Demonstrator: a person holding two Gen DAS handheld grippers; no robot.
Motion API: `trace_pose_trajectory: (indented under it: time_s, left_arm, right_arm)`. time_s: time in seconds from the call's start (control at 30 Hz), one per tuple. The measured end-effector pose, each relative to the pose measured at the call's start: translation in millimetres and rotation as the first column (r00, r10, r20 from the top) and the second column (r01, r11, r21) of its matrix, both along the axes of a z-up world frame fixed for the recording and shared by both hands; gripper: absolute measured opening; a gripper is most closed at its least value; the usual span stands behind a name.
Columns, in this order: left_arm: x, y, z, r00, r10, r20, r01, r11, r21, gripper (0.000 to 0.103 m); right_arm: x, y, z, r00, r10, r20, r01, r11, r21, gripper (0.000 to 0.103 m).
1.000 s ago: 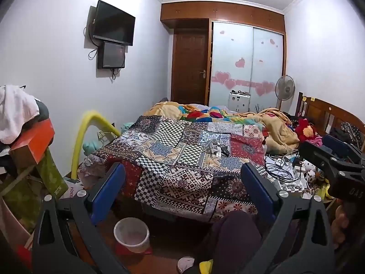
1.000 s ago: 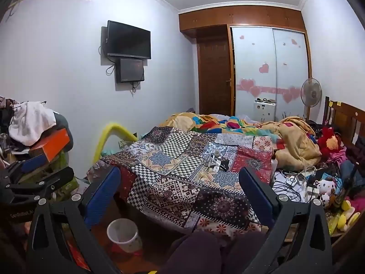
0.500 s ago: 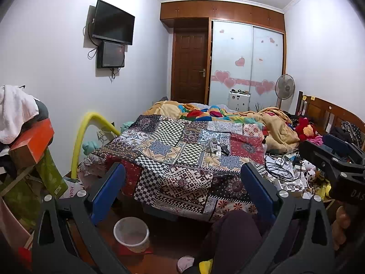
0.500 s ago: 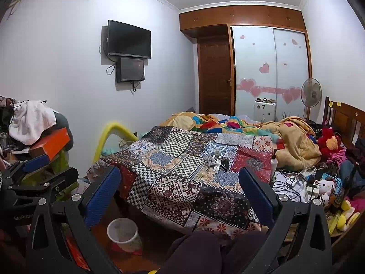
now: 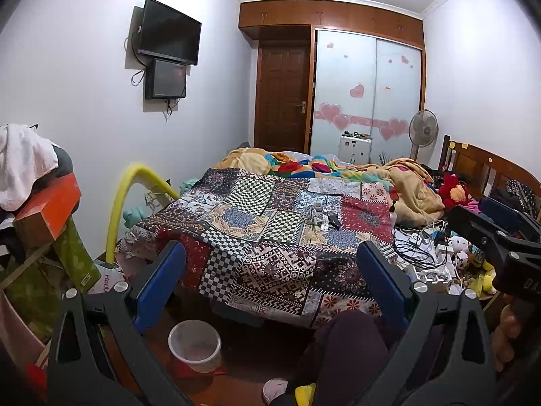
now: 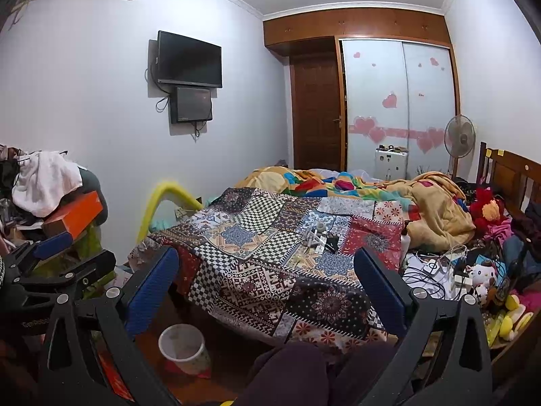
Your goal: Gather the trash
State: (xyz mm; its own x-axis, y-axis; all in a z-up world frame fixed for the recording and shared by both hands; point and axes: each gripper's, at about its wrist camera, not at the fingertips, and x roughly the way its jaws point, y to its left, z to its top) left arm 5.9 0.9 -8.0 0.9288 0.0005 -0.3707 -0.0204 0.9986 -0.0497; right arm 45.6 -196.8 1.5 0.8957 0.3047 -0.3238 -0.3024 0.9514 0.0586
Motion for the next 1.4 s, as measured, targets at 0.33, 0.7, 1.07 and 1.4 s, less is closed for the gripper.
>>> trace_pose_trajectory:
  time_s: [0.33, 0.7, 1.07, 1.4]
  left_arm:
    - [-1.1, 1.1, -1.5, 1.000, -0.001, 0.001, 0.001, 1.000, -0.001, 0.102]
    - [-1.6, 0.6, -3.4, 1.000, -0.001, 0.004, 0.001, 1.000, -0.004, 0.102]
    - [-2.6, -1.1, -4.1, 1.000, -0.003, 0.004, 0.003, 1.000, -0.006, 0.102]
    - [-1.5, -2.9, -4.0, 1.000, -0.008, 0.008, 0.008, 1.000, -0.001, 0.102]
  right_arm:
    - [0.0, -2.1, 0.6, 1.000, -0.003, 0.004, 0.003, 1.000, 0.003, 0.103]
    - [-0.6, -2.5, 0.8, 1.000, -0.004, 0.004, 0.004, 1.000, 0.004, 0.103]
    - [-0.8, -3.7, 0.8, 1.000, -0.004, 0.004, 0.004, 1.000, 0.006, 0.103]
    - [-0.9, -5.0, -0.2, 1.000, -0.004, 0.001, 0.004, 1.000, 0.008, 0.103]
